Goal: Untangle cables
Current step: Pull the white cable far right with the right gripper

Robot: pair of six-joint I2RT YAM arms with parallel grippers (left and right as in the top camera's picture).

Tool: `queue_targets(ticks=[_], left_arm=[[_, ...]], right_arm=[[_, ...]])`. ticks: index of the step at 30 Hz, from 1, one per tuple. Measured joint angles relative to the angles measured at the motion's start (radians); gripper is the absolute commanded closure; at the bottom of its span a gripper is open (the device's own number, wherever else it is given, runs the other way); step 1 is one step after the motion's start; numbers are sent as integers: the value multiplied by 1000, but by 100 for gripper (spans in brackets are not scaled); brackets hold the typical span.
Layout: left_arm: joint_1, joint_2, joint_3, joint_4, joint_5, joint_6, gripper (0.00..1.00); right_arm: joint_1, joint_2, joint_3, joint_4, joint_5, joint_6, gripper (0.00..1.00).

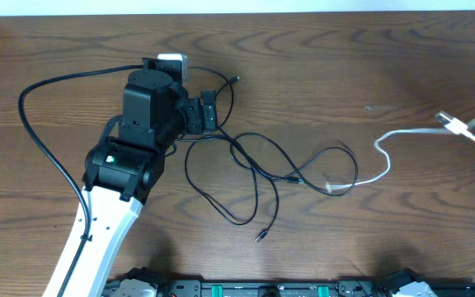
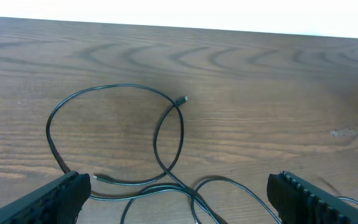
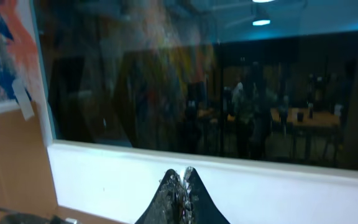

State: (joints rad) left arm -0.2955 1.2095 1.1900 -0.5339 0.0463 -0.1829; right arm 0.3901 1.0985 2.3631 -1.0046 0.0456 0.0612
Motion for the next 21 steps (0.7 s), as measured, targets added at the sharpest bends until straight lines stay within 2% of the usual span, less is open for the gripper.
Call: queue_targets(ticks=[7,18,21], left_arm=[[0,0,0,0,0,0,4],[0,0,0,0,0,0,4],[0,0,0,0,0,0,4]], right_arm=[[0,-1,11,13,73,-38,99],[0,-1,11,19,592,-101,99],[0,-1,12,-24,724,-103,99]])
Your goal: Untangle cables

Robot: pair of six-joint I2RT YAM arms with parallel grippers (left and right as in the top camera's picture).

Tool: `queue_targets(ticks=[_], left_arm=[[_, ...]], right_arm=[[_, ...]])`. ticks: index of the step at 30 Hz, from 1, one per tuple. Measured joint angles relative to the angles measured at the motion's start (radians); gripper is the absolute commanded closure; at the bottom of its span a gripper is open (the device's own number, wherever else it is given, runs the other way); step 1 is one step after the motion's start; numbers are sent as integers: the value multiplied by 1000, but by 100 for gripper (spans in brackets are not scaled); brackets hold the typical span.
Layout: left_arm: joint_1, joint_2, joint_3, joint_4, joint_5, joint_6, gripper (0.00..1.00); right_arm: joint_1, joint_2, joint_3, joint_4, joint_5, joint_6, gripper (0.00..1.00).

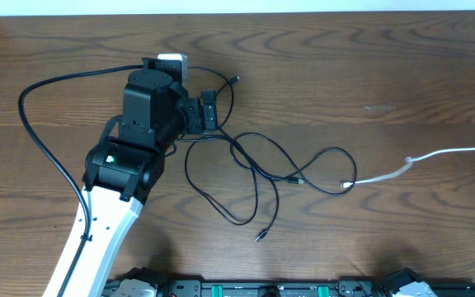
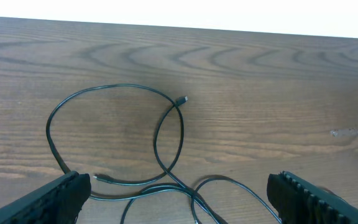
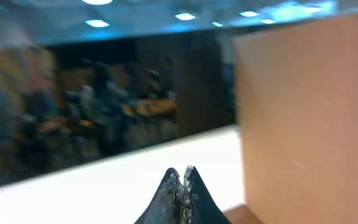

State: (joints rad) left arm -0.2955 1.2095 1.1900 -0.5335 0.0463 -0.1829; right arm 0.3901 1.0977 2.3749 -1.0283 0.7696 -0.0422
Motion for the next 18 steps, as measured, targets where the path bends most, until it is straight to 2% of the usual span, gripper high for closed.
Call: queue_targets(ticks=[9,18], left_arm=[[0,0,0,0,0,0,4],[0,0,0,-1,0,0,4]], right_arm=[[0,28,-57,-208,27,95,99],[0,198,-189,-461,8,261,99]])
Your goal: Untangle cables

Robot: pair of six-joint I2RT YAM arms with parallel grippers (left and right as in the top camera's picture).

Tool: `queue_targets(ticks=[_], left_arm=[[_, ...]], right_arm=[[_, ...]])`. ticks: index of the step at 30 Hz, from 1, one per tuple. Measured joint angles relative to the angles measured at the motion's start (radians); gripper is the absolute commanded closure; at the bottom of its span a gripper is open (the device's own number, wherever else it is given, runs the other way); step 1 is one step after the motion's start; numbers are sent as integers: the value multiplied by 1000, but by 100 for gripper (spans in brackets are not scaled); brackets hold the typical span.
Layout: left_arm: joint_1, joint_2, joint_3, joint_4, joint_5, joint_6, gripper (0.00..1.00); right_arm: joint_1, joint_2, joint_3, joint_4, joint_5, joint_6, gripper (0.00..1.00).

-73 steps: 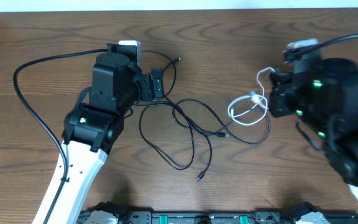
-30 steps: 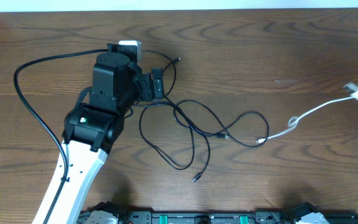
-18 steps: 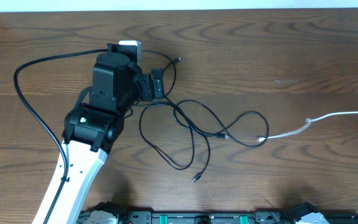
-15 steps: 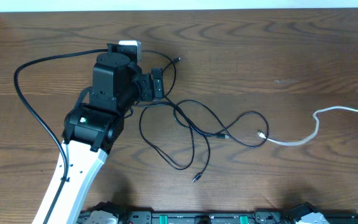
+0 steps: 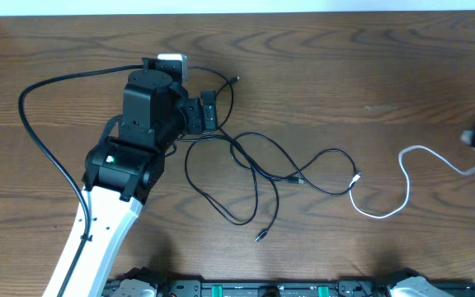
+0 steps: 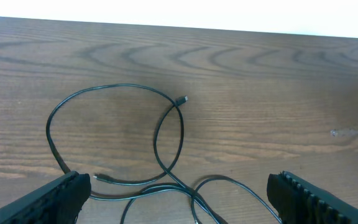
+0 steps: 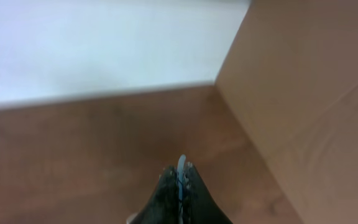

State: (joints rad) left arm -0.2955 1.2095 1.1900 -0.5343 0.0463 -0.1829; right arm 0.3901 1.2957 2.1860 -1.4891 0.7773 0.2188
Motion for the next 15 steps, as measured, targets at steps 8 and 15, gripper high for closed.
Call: queue_targets(ticks=[8,15], left_arm=[[0,0,0,0,0,0,4],[0,0,0,-2,0,0,4]], right_arm=[[-53,129,-68,-41,-23,116,99],[-277,185,-68,-41,-148,148,99]])
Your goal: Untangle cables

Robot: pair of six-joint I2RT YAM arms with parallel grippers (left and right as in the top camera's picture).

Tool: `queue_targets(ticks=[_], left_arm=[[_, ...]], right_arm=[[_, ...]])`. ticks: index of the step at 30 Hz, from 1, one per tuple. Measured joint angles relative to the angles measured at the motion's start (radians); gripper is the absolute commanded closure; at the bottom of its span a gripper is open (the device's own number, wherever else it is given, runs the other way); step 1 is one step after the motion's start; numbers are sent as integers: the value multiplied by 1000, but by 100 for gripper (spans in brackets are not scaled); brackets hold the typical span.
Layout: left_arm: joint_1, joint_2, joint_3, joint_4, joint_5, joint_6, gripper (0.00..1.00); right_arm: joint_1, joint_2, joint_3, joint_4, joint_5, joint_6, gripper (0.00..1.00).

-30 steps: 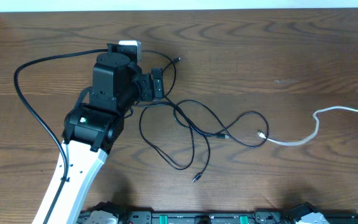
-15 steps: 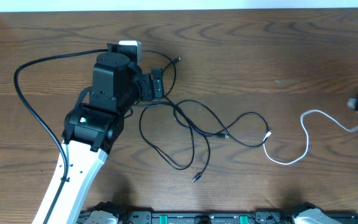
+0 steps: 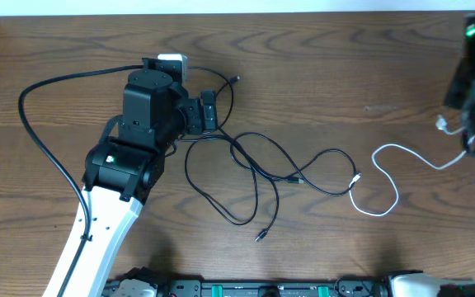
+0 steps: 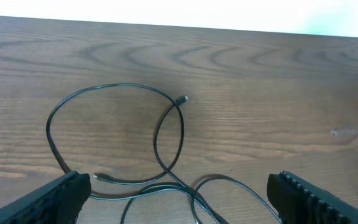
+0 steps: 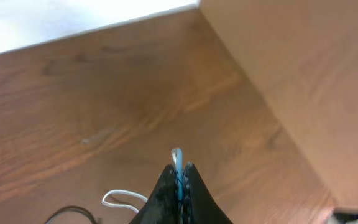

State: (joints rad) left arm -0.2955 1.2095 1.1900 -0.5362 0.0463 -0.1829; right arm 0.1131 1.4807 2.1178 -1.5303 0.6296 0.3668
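Note:
A black cable (image 3: 254, 169) lies in tangled loops mid-table; its far loop (image 4: 114, 134) and plug tip show in the left wrist view. My left gripper (image 3: 209, 110) hovers over the tangle's left part, open wide with nothing held; in its own view it (image 4: 179, 202) shows one finger at each bottom corner. A white cable (image 3: 390, 177) curls from the black loop's right edge up to my right gripper (image 3: 460, 132). The right gripper (image 5: 178, 171) is shut on the white cable's end (image 5: 176, 155), which sticks out past the fingertips.
The left arm's own thick black lead (image 3: 39, 132) arcs over the table's left side. A cardboard wall (image 5: 291, 81) stands along the right edge. A pale strip runs along the table's far edge (image 3: 237, 7).
My right arm was at the right edge of the overhead view and now stands at the top right corner. The held white cable end sits farther back and left, and the slack loop has shifted left.
The white cable first lay with its free end inside the black loop, trailing off to the right. Then it was stretched straight toward the right edge. Then it lay slack in a curl, its end out of the loop. The left arm stayed still and open throughout.

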Motion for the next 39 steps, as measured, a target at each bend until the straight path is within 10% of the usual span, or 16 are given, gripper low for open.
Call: queue_targets(ticks=[16,19,24,39], left_arm=[[0,0,0,0,0,0,4],[0,0,0,-1,0,0,4],[0,1,0,-7,0,0,4],[0,1,0,-7,0,7,4]], right_arm=[[-266,224,-38,7,-335,-28,99],[-266,243,-39,5,-375,-53,43],[-279,247,-40,13,-402,-94,1],[-349,328,-180,2,-608,-105,1]])
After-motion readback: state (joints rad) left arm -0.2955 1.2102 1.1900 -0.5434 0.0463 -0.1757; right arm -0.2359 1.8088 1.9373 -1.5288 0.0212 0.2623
